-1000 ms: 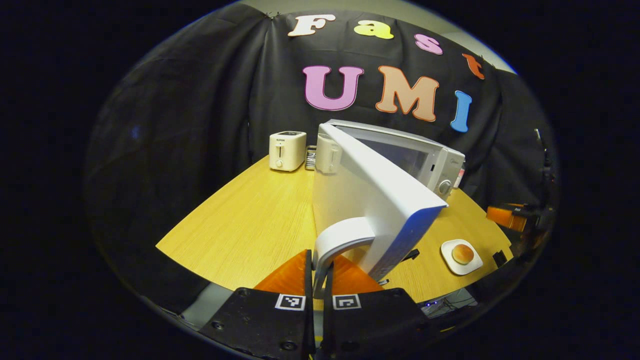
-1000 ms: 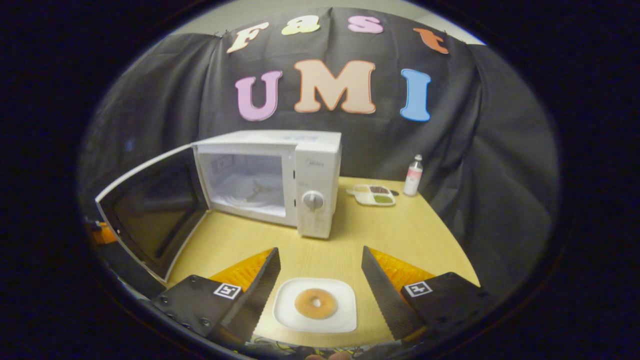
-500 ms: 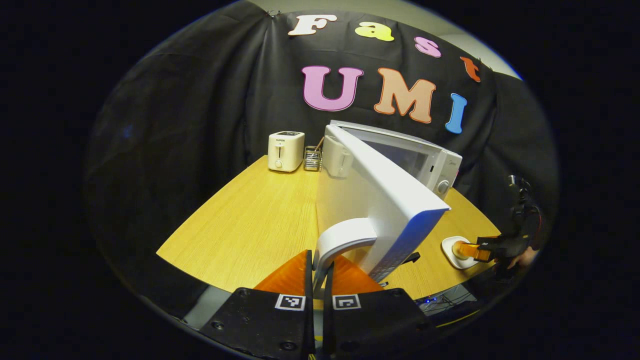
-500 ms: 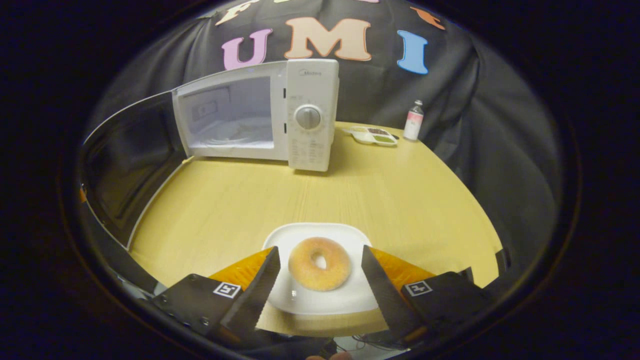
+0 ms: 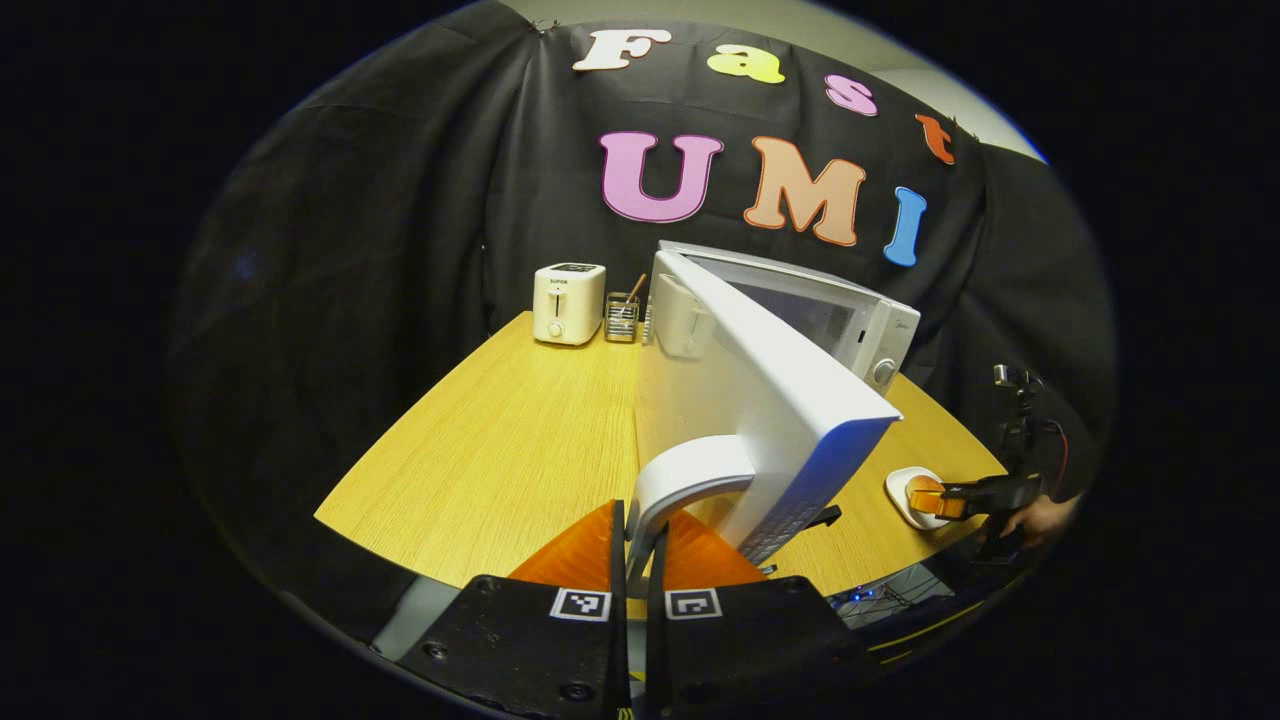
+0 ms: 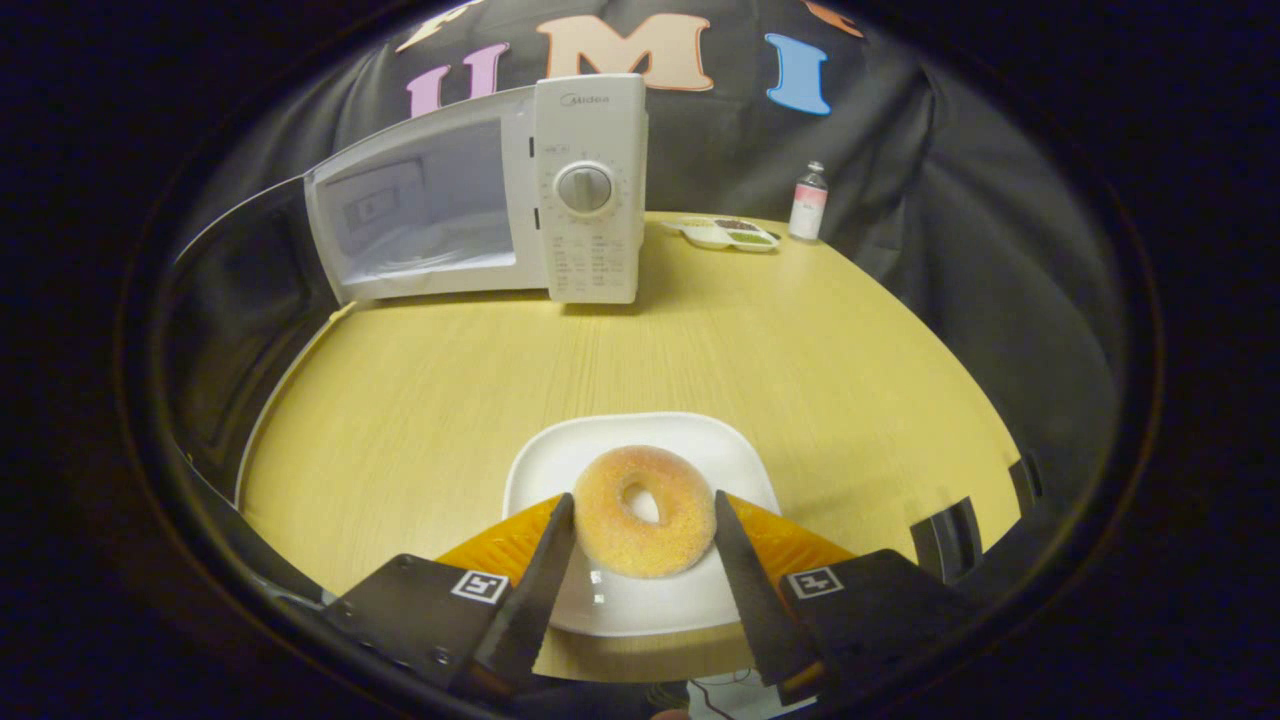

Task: Open the microwave oven with the left hand, put the food in, and close the microwave oven.

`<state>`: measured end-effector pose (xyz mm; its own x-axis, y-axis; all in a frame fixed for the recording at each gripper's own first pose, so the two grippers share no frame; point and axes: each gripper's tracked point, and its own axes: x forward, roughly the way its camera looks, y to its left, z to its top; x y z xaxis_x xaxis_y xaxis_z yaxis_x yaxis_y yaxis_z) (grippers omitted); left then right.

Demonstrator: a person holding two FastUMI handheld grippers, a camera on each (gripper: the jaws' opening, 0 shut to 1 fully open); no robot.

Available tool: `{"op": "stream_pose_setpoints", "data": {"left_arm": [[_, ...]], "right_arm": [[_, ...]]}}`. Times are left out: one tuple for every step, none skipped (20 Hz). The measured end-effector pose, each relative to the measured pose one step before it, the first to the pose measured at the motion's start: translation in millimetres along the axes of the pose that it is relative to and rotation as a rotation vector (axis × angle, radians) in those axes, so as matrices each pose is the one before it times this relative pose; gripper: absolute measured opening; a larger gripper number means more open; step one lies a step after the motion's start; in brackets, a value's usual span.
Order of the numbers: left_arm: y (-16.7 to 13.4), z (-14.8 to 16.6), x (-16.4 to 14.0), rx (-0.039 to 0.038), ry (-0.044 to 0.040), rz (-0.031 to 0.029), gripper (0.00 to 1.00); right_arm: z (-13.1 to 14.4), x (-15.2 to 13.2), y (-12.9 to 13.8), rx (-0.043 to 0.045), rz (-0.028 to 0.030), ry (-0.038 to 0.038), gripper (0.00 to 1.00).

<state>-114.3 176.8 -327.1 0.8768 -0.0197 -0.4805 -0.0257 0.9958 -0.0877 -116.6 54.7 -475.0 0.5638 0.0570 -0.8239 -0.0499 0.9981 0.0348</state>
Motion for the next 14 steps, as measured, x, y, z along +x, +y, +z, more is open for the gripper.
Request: {"op": "stream_pose_setpoints", "data": {"left_arm": [[0.11,-0.26,0.26,0.00045,-0.00160,-0.00235,0.06],[1.31,0.54,-0.20,0.00274,-0.00102,-0.00134,0.06],[1.05,0.46,0.01,0.00039,-0.00187,-0.00138,0.06],[-0.05,0.54,0.10,-0.00089,-0.00332,-0.00006,0.05],[-0.13,-0.62,0.97,0.00328,-0.00304,-0.00006,0.06],[-0.54,-0.08,0.53,0.00266,-0.00362,-0.00042,0.05],[0.44,0.23,0.17,-0.00097,-0.00479,-0.00007,0.06],[-0.12,-0.60,0.16,-0.00314,-0.00512,0.00004,0.06],[-0.30,-0.40,0.98,-0.00080,-0.00370,-0.00053,0.06],[-0.23,0.07,-0.17,-0.00038,-0.00436,-0.00149,0.06],[0.62,0.74,-1.09,0.00188,-0.00350,-0.00083,0.06],[0.89,-0.30,0.27,0.00338,-0.00316,-0.00069,0.05],[-0.25,0.46,0.54,-0.00413,-0.00315,-0.00035,0.06],[0.05,-0.18,0.02,-0.00126,-0.00189,0.00069,0.06]], "right_arm": [[1.79,-1.15,0.58,0.00355,0.00159,-0.00273,0.80],[-1.81,0.71,0.26,0.00579,0.00745,0.00706,0.75],[-0.20,-0.76,1.69,0.00828,0.00859,0.00366,0.70],[0.70,1.16,1.07,0.00699,0.00569,0.00406,0.70],[1.17,-0.98,1.79,0.01425,0.00870,0.00384,0.70],[0.67,-1.82,1.21,0.01804,0.00596,0.00044,0.70],[3.23,-2.21,1.14,0.01938,0.00477,-0.00337,0.70],[2.09,-2.91,0.91,0.02381,0.00815,-0.00390,0.70],[5.23,-3.05,3.14,0.02741,0.01210,-0.00773,0.70],[5.67,-1.71,6.04,0.02774,0.01319,-0.00294,0.70],[5.65,-2.25,5.78,0.02183,0.01246,-0.00300,0.76],[6.42,-1.80,5.14,0.01598,0.01184,-0.01036,0.70],[7.17,-1.80,7.02,0.01725,0.01589,-0.00856,0.76],[6.45,-2.54,7.71,0.01793,0.01880,-0.00946,0.76]]}}
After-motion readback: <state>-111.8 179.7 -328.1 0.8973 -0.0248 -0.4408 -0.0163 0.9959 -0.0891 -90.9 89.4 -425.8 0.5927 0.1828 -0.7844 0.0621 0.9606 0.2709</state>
